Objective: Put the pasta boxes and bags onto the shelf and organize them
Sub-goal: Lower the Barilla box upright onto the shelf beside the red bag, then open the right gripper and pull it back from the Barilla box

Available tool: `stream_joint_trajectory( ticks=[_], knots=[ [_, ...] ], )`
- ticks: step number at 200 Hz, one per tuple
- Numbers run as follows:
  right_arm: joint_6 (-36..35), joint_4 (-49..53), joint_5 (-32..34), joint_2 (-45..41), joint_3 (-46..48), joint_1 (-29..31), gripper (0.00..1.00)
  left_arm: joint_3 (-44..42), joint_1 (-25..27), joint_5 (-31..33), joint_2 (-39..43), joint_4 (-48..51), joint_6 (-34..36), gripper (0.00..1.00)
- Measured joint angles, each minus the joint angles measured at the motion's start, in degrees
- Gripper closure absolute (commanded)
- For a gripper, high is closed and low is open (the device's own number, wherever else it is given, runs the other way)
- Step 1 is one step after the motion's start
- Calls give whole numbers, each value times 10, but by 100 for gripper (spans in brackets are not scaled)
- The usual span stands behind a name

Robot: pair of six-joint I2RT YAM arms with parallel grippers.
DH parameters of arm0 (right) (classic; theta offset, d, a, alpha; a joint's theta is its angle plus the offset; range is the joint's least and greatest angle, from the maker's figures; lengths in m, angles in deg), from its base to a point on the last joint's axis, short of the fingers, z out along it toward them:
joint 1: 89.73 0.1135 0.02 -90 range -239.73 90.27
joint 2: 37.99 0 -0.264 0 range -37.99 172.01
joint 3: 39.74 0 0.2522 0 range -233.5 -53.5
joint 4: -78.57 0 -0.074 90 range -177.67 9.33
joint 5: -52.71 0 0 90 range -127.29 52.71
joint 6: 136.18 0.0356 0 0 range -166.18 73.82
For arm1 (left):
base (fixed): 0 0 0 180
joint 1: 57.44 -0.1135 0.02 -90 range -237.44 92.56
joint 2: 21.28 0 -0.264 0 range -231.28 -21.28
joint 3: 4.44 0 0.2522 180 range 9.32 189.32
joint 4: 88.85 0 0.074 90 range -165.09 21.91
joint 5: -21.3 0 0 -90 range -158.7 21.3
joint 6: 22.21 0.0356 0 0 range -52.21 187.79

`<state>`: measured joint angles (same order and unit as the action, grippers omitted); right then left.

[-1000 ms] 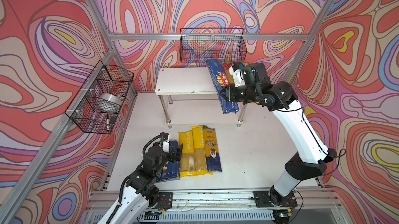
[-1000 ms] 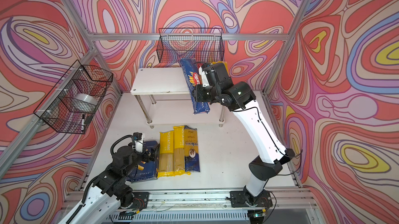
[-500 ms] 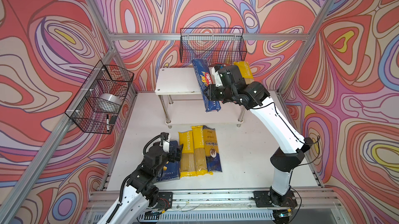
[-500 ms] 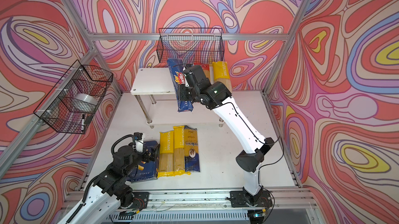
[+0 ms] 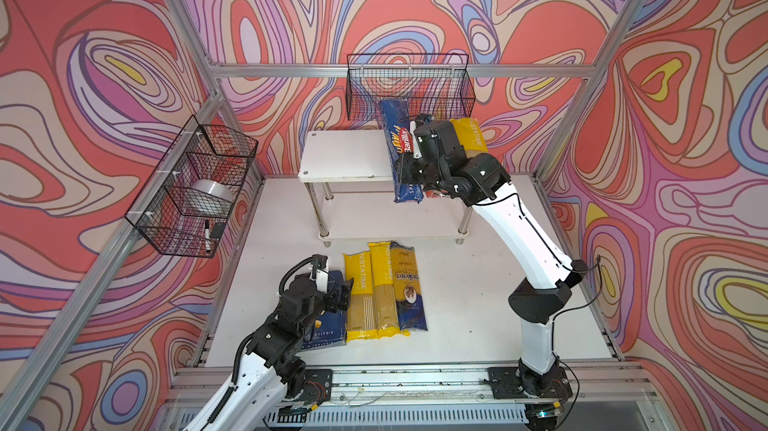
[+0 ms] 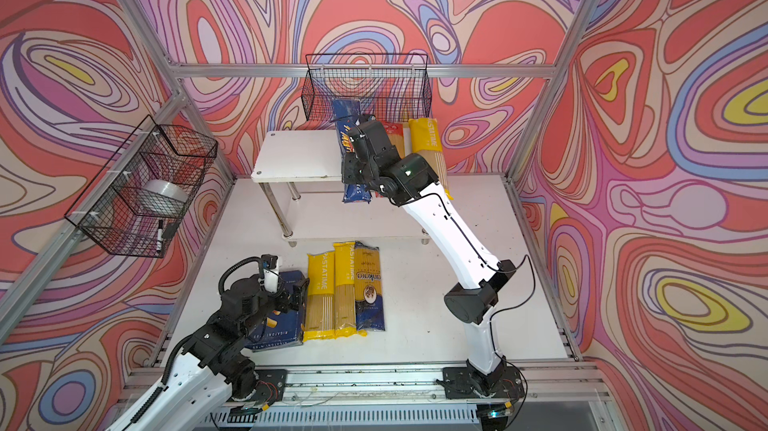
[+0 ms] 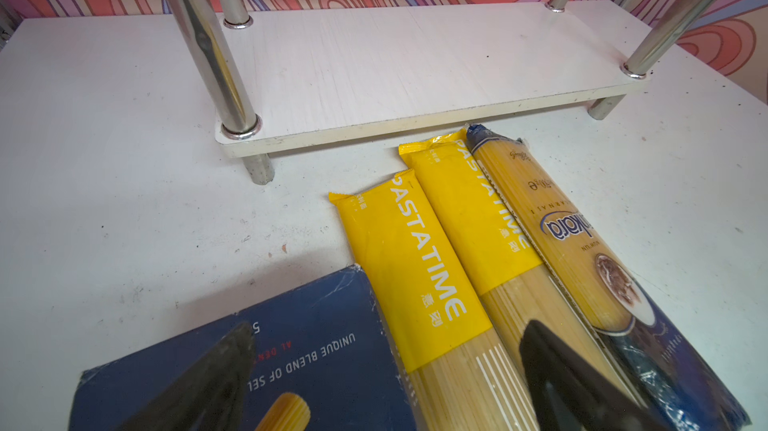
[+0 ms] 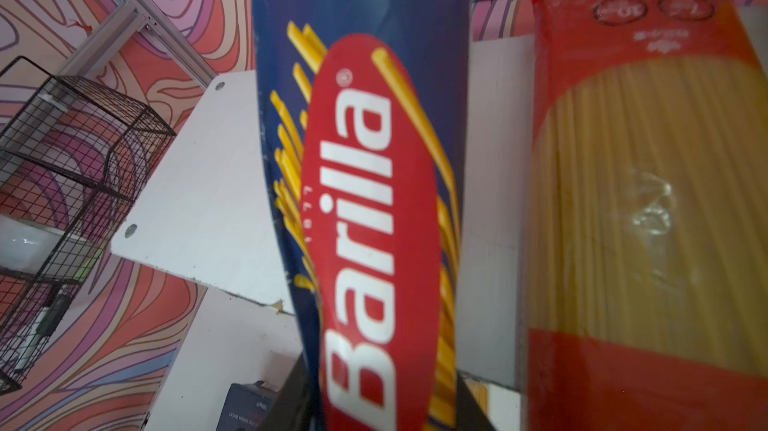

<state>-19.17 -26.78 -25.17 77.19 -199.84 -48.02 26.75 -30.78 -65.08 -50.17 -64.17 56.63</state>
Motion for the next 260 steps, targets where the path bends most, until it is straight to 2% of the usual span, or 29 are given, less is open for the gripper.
stream_joint_trajectory(
  ticks=[95, 182, 260],
  knots=[
    [-2, -25, 9, 8, 19, -6, 69, 0, 0, -4, 4, 0, 0, 0],
    [5, -75, 25, 0, 59, -15, 48, 0, 0, -6, 2, 0, 1, 0],
    [6, -117, 49, -26, 83, -21, 47, 0, 0, -6, 8, 0, 1, 0]
  ],
)
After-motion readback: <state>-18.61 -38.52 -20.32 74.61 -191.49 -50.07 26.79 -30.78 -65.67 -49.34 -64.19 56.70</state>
